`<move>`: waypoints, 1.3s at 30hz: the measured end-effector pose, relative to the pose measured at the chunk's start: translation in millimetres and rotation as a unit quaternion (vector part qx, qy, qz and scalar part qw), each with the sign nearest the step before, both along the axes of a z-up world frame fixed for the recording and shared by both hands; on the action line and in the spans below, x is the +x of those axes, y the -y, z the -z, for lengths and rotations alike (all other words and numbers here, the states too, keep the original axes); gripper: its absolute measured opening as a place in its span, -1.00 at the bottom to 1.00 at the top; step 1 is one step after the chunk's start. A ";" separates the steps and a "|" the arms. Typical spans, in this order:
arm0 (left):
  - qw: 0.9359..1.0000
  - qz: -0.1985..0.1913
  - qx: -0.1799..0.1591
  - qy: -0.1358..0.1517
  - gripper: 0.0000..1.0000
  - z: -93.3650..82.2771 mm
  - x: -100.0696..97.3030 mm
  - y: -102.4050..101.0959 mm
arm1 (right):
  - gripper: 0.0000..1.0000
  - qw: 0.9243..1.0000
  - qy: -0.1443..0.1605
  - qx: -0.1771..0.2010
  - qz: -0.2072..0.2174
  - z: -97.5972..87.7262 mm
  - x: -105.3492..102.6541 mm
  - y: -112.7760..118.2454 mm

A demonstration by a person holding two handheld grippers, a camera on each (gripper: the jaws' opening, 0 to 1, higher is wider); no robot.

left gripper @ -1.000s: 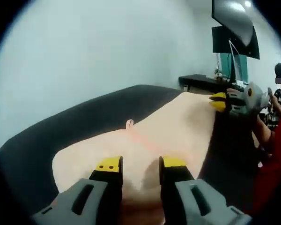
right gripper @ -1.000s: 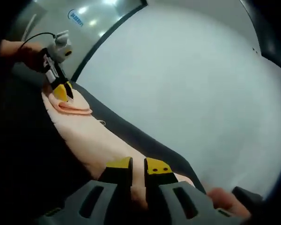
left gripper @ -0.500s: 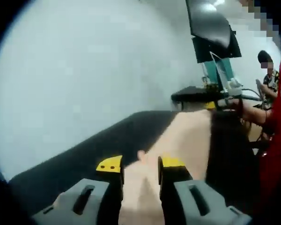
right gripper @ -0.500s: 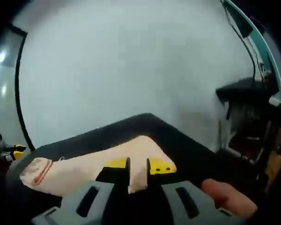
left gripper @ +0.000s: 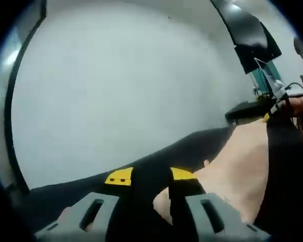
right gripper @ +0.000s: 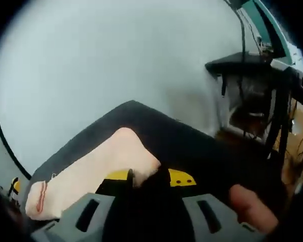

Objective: Fold the towel on the table until its edges align and the towel forms a compact rectangular stack.

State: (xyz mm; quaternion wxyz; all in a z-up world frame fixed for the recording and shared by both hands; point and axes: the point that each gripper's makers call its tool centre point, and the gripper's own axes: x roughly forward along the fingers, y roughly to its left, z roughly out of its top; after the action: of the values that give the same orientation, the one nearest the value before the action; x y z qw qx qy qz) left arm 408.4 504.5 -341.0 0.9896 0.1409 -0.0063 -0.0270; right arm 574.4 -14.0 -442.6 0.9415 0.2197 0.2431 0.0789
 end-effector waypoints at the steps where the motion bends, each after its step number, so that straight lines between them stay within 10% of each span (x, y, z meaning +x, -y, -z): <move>1: 0.999 -0.006 0.033 -0.016 -0.46 4.1 0.5 -1.3 | -0.51 1.000 -0.007 0.002 0.002 3.6 1.7 -1.7; 3: 0.998 -0.014 0.063 -0.026 -0.46 7.2 0.4 -2.4 | -0.59 0.999 -0.001 -0.035 0.010 6.1 6.6 0.9; 10: 1.000 -0.010 0.002 -0.014 -0.46 4.2 -0.7 -8.2 | -0.97 0.996 0.032 -0.080 0.010 3.0 10.8 -2.9; 16: 1.000 -0.018 -0.008 -0.021 -0.46 10.4 3.3 -16.0 | -0.98 0.983 0.160 -0.090 0.003 -63.0 13.7 -34.4; 23: 0.999 -0.026 -0.010 -0.039 -0.47 19.2 5.2 -20.1 | -0.97 0.950 0.264 -0.136 -0.096 -118.2 -14.0 -122.0; 34: 0.998 -0.037 -0.024 -0.049 -0.47 24.1 3.3 -25.4 | -0.97 0.909 0.283 -0.163 -0.259 -88.7 -64.0 -229.7; 39: 0.997 -0.040 -0.029 -0.059 -0.47 27.6 3.8 -27.4 | -0.97 0.868 0.302 -0.197 -0.342 -72.3 -95.1 -264.8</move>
State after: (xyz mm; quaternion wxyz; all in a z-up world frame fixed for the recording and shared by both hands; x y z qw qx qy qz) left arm 412.3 531.9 -368.7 0.9923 0.1104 0.0567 0.0044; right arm 479.4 250.8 -370.2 0.9068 -0.1014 0.0172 0.4088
